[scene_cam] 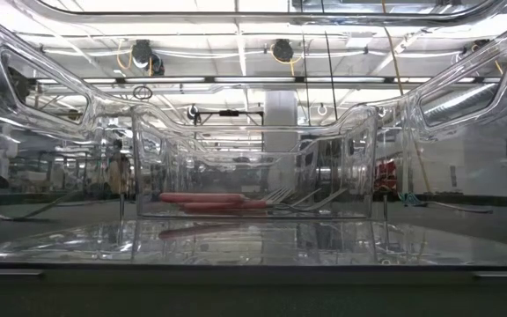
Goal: Sort silverware by color (type)
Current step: Put the pink fork into the middle transparent bin
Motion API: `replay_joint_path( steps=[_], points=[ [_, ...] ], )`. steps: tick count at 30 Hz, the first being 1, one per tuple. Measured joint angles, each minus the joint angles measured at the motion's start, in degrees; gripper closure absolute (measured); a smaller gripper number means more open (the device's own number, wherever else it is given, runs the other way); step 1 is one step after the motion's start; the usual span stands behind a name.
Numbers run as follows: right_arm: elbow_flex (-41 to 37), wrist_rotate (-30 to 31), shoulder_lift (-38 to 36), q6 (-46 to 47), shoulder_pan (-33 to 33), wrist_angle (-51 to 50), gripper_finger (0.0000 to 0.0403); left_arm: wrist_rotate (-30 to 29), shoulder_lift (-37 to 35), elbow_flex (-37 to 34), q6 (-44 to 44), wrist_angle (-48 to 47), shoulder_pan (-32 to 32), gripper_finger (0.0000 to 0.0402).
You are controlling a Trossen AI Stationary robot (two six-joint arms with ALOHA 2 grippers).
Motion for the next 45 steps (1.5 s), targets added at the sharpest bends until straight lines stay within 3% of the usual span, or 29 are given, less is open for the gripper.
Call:
replay_joint_path(
  steps=[7, 10, 14, 19, 29, 33, 36, 40, 45],
  points=[
    [0.0, 0.0, 0.0, 0.0, 0.0, 0.0, 0.0129, -0.1, 0.1, 0.0, -3.5, -1.9, -0.9, 0.0273],
    [0.0, 0.0, 0.0, 0.0, 0.0, 0.0, 0.0129, 0.2, 0.1, 0.0, -3.3, -1.8, -0.9, 0.0300],
    [0.0, 0.0, 0.0, 0.0, 0.0, 0.0, 0.0129, 0.4, 0.1, 0.0, -3.3, -2.1, -0.9, 0.0366],
    [0.0, 0.0, 0.0, 0.0, 0.0, 0.0, 0.0129, -0.1, -0.2, 0.1, -4.4, -2.9, -0.9, 0.0371],
    [0.0, 0.0, 0.0, -0.4, 0.0, 0.0, 0.0129, -9.2, -6.0, 5.3, -6.5, -18.0, -0.8, 0.0397],
    [0.0, -0.2, 0.1, -0.4, 0.0, 0.0, 0.0129, -17.6, -9.1, 9.0, -5.3, -19.9, -0.8, 0.0398],
    [0.0, -0.2, 0.4, -0.4, 0.0, 0.0, 0.0129, -20.2, -10.8, 10.5, -3.1, -19.3, -0.5, 0.0397],
    [0.0, -0.2, 1.0, -0.1, 0.0, 0.0, 0.0129, -17.7, -11.0, 10.5, -3.8, -19.4, 0.7, 0.0395],
    [0.0, -0.2, 1.7, 0.0, 0.0, 0.0, 0.0129, -8.9, -8.3, 10.5, -7.9, -18.9, 1.5, 0.0394]
  ],
)
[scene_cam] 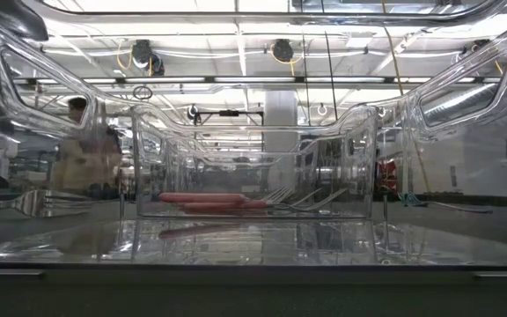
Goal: Sort silverware by color (type)
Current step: Put the pink fork into the middle transparent bin
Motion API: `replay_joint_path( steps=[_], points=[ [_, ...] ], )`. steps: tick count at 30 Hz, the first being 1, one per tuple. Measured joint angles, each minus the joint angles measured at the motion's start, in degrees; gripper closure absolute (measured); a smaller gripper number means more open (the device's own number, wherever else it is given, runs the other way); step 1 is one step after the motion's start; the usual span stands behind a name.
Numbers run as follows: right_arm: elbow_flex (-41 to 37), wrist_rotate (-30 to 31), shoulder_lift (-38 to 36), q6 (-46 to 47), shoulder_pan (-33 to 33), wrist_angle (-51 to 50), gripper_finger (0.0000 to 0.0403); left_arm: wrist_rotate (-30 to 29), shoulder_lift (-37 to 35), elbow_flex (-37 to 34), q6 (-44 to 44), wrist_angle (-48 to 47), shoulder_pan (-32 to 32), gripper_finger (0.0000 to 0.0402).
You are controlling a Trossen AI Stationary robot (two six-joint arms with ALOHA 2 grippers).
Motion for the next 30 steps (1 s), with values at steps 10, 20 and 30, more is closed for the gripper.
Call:
replay_joint_path(
  steps=[10, 20, 30],
  points=[
    [0.0, 0.0, 0.6, -0.1, 0.0, 0.0, 0.0129, 3.8, 9.9, 0.0, -2.3, 0.2, -0.8, 0.0313],
    [0.0, 0.0, 0.6, -0.1, 0.0, 0.0, 0.0129, 6.0, 11.4, -4.1, -4.7, 6.1, -3.1, 0.0236],
    [0.0, 0.0, 0.6, -0.2, 0.0, 0.0, 0.0129, 6.7, 11.1, -11.0, -10.2, 14.7, -4.0, 0.0275]
  ],
)
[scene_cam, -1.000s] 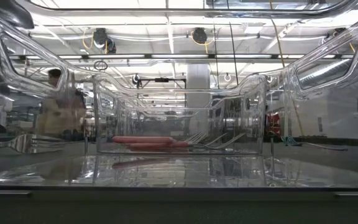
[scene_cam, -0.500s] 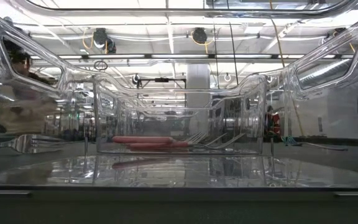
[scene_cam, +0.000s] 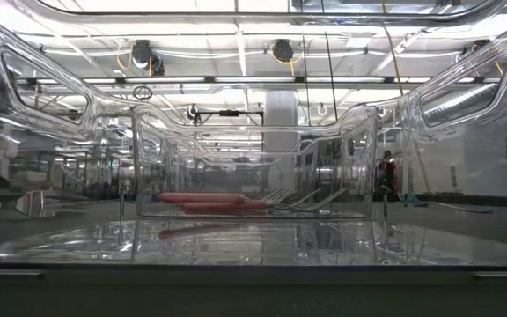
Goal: Sort silverware by color (type)
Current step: Put the pink fork into the middle transparent bin
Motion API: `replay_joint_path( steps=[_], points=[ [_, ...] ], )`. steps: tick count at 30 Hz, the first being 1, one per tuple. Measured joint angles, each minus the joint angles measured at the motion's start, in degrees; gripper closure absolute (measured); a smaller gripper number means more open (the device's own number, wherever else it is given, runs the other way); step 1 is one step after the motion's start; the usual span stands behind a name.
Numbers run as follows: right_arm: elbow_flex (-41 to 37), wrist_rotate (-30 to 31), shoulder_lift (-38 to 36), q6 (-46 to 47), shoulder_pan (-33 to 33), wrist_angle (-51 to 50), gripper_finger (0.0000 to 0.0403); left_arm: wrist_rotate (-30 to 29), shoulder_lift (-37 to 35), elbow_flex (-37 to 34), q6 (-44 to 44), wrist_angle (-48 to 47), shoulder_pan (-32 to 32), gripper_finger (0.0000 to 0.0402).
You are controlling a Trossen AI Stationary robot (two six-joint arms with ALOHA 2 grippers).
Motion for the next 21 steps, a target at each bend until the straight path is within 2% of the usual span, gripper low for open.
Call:
replay_joint_path(
  steps=[6, 9, 12, 17, 21],
  points=[
    [0.0, 0.0, 0.0, -0.2, 0.0, 0.0, 0.0129, 0.2, 0.0, 0.0, 1.2, 0.2, 0.0, 0.0374],
    [0.0, 0.0, 0.0, -0.2, 0.0, 0.0, 0.0129, -0.7, 0.3, 0.8, 1.2, -2.7, 0.0, 0.0374],
    [0.0, 0.0, 0.0, -0.2, 0.0, 0.0, 0.0129, -1.8, 0.8, 3.4, 1.0, -13.4, 0.3, 0.0374],
    [0.0, 0.0, 0.0, -0.3, -0.7, 0.0, 0.0129, -2.9, 0.6, 10.5, -5.0, -31.0, 0.3, 0.0374],
    [0.0, 0.0, 0.0, 0.3, -1.4, 0.0, 0.0129, -8.8, 0.5, 16.1, -6.7, -38.2, 0.2, 0.0374]
  ],
)
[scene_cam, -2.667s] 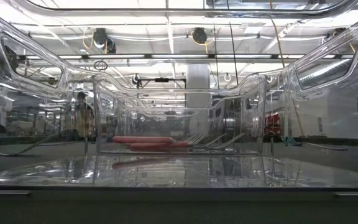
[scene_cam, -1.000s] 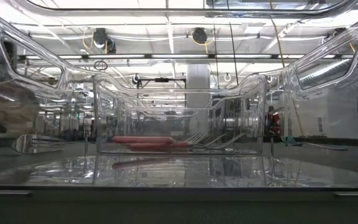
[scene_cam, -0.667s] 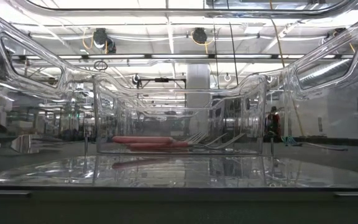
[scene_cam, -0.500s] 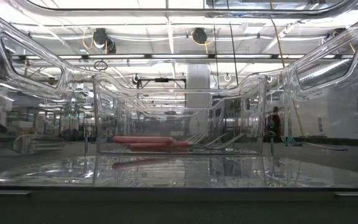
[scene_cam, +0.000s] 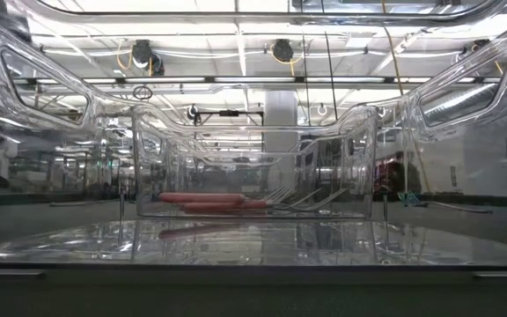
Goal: Sort silverware by color (type)
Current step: Put the pink fork into the middle transparent bin
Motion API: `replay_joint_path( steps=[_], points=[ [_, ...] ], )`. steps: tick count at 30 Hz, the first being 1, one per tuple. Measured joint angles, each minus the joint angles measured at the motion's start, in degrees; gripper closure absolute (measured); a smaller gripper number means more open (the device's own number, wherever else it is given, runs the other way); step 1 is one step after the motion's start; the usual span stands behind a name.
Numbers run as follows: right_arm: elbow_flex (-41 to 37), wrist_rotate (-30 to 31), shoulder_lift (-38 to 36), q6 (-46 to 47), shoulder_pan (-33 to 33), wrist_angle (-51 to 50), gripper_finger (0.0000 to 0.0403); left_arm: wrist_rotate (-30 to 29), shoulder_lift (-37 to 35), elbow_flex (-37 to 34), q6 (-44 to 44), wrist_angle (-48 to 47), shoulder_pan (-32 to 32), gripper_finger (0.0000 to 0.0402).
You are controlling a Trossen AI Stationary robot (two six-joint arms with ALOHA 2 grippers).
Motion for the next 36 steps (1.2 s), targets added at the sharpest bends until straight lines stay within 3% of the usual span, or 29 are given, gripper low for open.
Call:
replay_joint_path(
  steps=[5, 8, 11, 16, 21, 25, 30, 36],
  points=[
    [0.0, 0.0, 0.2, 1.4, -1.3, 1.3, 0.0129, -14.3, 0.0, 8.7, 6.0, -5.1, 1.0, 0.0374],
    [0.0, -0.1, 0.6, 2.9, -3.0, 5.6, 0.0129, -22.6, -0.1, 13.9, 18.5, -2.6, 2.2, 0.0374],
    [0.0, -3.0, 1.4, 4.3, -4.3, 7.0, 0.0129, -28.7, -0.1, 18.0, 34.5, 5.0, 3.8, 0.0374],
    [0.0, -9.3, 4.4, 7.0, -6.3, 6.9, 0.0129, -33.8, -0.1, 20.3, 65.9, 27.9, 7.0, 0.0374],
    [0.0, -10.6, 8.9, 7.4, -7.9, 8.3, 0.0129, -35.8, 1.7, 20.4, 96.2, 51.3, 11.0, 0.0374],
    [0.0, -10.5, 13.3, 7.4, -8.7, 11.8, 0.0129, -35.6, 4.6, 20.4, 113.2, 64.9, 14.9, 0.0374],
    [0.0, -10.5, 17.6, 5.4, -8.9, 16.3, 0.0129, -30.5, 9.3, 20.4, 127.4, 75.3, 17.8, 0.0369],
    [0.0, -10.5, 21.2, 3.6, -9.2, 17.7, 0.0129, -26.4, 14.0, 20.4, 137.5, 83.0, 19.9, 0.0360]
  ],
)
